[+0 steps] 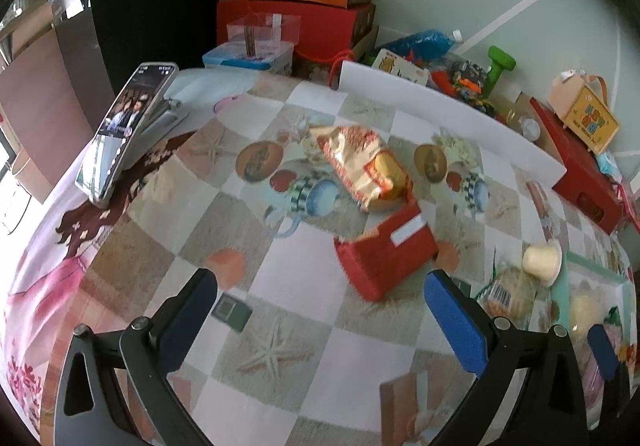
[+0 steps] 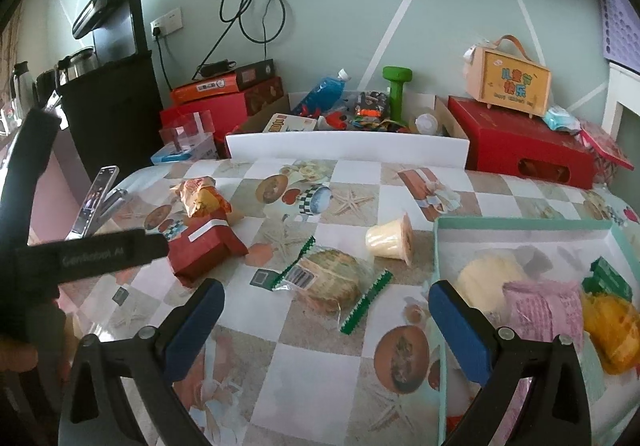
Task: Organize snacks
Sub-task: 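Reach the left gripper toward the red box while the right gripper approaches the wrapped round cookie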
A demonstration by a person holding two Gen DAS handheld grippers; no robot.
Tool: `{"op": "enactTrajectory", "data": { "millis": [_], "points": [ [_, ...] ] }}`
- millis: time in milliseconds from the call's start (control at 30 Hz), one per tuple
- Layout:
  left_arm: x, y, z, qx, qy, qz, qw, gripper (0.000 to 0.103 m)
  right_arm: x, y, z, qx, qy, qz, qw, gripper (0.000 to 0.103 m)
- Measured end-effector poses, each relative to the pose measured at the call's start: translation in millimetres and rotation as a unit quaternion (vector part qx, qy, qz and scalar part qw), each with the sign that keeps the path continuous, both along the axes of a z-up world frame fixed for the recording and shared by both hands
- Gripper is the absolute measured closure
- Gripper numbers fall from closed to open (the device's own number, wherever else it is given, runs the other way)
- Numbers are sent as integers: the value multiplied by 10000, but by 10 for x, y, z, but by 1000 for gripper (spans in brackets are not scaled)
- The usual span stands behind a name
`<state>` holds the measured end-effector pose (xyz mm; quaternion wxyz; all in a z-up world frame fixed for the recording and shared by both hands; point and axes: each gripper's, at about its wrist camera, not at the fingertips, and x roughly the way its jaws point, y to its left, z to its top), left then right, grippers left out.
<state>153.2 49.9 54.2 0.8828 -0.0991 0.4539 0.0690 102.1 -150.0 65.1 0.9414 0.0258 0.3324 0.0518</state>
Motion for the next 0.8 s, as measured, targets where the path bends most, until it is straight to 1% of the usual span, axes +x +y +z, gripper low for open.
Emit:
{"op": "enactTrajectory", "data": {
  "millis": [200,433,633,800],
  "points": [
    [99,-82,-76,-14,109,-150,9998,0,121,61,-37,-51,28,44,10000,0],
    [193,-186,-111,0,85,-303,9995,0,236,55,-135,-22,214,-14,9998,0],
    [294,-264,-177,51,102,-376,9992,0,367,27,-169,80,218,-29,9997,0],
    [390,-317,-245,70,94,-415,9991,0,479,12,-244,131,361,-46,9993,0]
  ]
}}
